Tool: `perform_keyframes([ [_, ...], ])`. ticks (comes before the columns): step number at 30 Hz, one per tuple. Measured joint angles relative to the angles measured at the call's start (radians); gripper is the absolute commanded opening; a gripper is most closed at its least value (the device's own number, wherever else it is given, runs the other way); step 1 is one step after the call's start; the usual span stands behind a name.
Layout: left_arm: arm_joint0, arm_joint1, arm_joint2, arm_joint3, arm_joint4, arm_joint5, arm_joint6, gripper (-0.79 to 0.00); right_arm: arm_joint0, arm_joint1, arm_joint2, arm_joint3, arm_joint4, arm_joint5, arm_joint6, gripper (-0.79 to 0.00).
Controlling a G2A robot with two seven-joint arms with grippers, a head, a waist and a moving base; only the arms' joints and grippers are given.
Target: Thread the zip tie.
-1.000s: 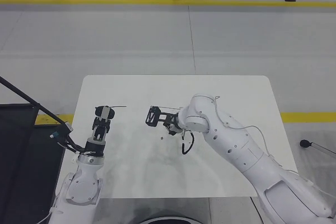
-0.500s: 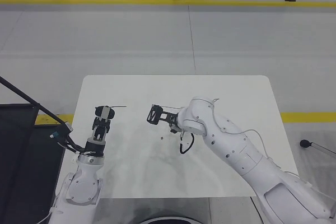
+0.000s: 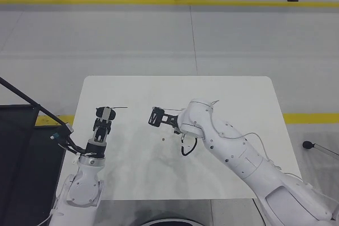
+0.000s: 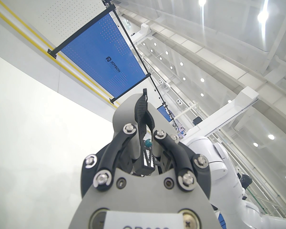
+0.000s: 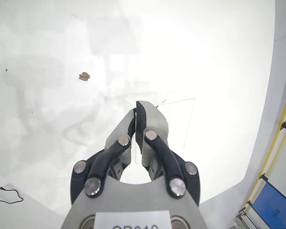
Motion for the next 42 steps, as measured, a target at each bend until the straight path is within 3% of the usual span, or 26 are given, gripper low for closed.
perform_keyframes([
  [15, 0.000, 0.000, 0.000, 0.000, 0.000, 0.000, 0.000, -0.785, -0.062, 0.000, -0.008, -0.108, -0.232, 0.116, -0.023, -0.785],
  [23, 0.000, 0.000, 0.000, 0.000, 0.000, 0.000, 0.000, -0.785, -0.113, 0.027, 0.118, -0.142, -0.189, 0.083, -0.145, -0.785],
  [27, -0.001, 0.000, 0.002, -0.003, 0.000, 0.004, -0.005, -0.785, -0.163, 0.062, 0.239, -0.190, -0.149, -0.010, -0.261, -0.785],
  [33, -0.011, 0.005, 0.013, -0.003, 0.010, -0.005, -0.077, -0.785, -0.254, 0.120, 0.442, -0.258, -0.074, -0.252, -0.449, -0.785],
  [40, -0.077, 0.015, 0.041, 0.032, -0.023, -0.049, -0.235, -0.785, -0.314, 0.168, 0.603, -0.288, -0.033, -0.547, -0.654, -0.785],
  [42, -0.105, 0.018, 0.054, 0.049, -0.058, -0.061, -0.296, -0.785, -0.320, 0.178, 0.621, -0.292, -0.028, -0.585, -0.702, -0.785],
])
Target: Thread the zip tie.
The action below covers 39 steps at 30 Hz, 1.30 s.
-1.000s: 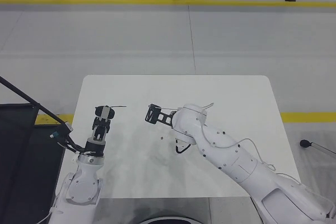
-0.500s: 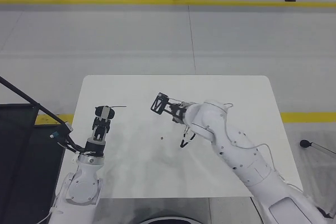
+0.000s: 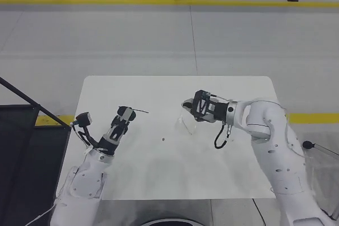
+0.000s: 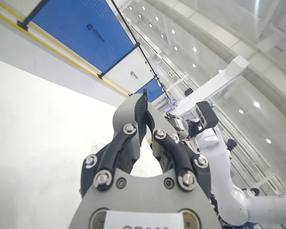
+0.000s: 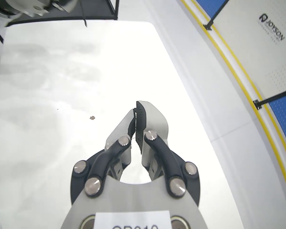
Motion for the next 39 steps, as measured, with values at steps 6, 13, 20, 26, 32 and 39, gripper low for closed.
perform_keyframes([
  [6, -0.108, 0.013, 0.031, 0.072, -0.065, -0.033, -0.198, -0.785, -0.030, 0.048, -0.003, -0.053, -0.009, 0.001, -0.152, -0.785],
  [13, -0.134, 0.014, 0.043, 0.097, -0.079, -0.026, -0.231, -0.785, -0.061, 0.097, 0.001, -0.085, -0.033, 0.001, -0.237, -0.785],
  [20, -0.134, 0.014, 0.043, 0.097, -0.079, -0.026, -0.231, -0.785, -0.061, 0.096, 0.001, -0.084, -0.032, 0.001, -0.236, -0.785],
  [26, -0.149, 0.015, 0.059, 0.129, -0.094, -0.003, -0.250, -0.785, -0.061, 0.096, 0.001, -0.084, -0.032, 0.001, -0.236, -0.785],
  [32, -0.267, 0.022, 0.101, 0.276, -0.116, -0.053, -0.377, -0.785, -0.080, 0.103, 0.017, -0.135, -0.018, 0.001, -0.270, -0.785],
  [39, -0.421, 0.031, 0.153, 0.438, -0.233, -0.157, -0.581, -0.785, -0.131, 0.142, 0.068, -0.216, 0.086, 0.001, -0.333, -0.785],
])
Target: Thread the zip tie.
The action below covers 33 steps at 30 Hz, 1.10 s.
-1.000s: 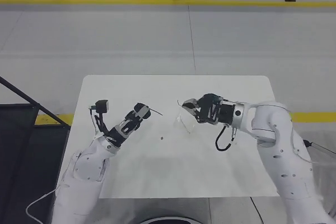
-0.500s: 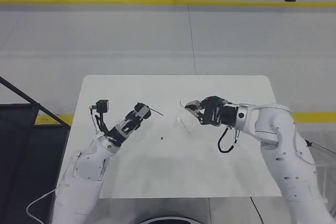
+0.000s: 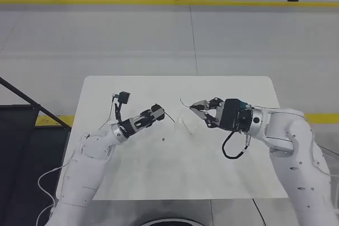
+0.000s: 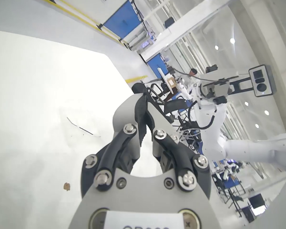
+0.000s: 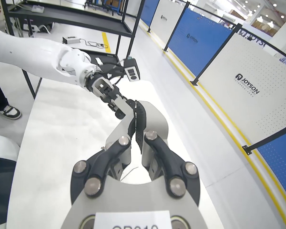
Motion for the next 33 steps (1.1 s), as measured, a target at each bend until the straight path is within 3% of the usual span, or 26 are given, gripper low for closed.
perform_keyframes([
  [8, -0.119, 0.010, 0.087, 0.041, -0.133, -0.044, -0.256, -0.785, 0.008, 0.096, -0.066, -0.060, 0.230, 0.000, 0.064, -0.785],
  [16, -0.147, 0.019, 0.115, 0.015, -0.148, -0.021, -0.286, -0.785, 0.090, 0.194, -0.144, -0.105, 0.442, 0.000, 0.197, -0.785],
  [27, -0.147, 0.019, 0.127, 0.001, -0.138, 0.005, -0.280, -0.785, 0.093, 0.198, -0.143, -0.105, 0.444, 0.000, 0.203, -0.785],
  [33, -0.213, 0.026, 0.175, 0.029, -0.232, 0.070, -0.379, -0.785, 0.087, 0.198, -0.143, -0.106, 0.430, 0.006, 0.194, -0.785],
])
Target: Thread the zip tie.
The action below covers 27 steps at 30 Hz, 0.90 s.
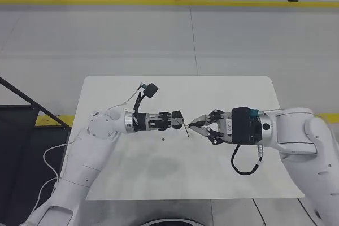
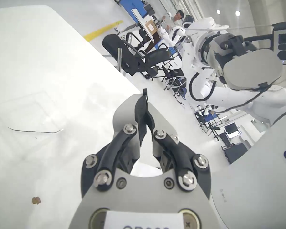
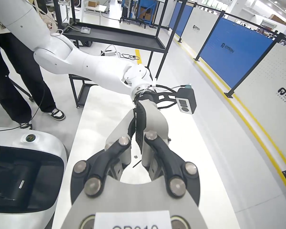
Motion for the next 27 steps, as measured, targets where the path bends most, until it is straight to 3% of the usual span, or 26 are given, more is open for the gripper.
perform_keyframes([
  [10, -0.091, 0.054, 0.111, -0.002, -0.091, 0.090, -0.088, -0.785, 0.058, 0.017, -0.027, 0.031, 0.114, -0.006, 0.079, -0.785],
  [22, -0.142, 0.131, 0.238, -0.001, -0.108, 0.034, -0.033, -0.785, 0.147, 0.058, -0.068, 0.034, 0.294, -0.006, 0.265, -0.785],
  [27, -0.143, 0.133, 0.241, 0.000, -0.109, 0.032, -0.031, -0.785, 0.185, 0.070, -0.094, 0.064, 0.357, -0.006, 0.328, -0.785],
])
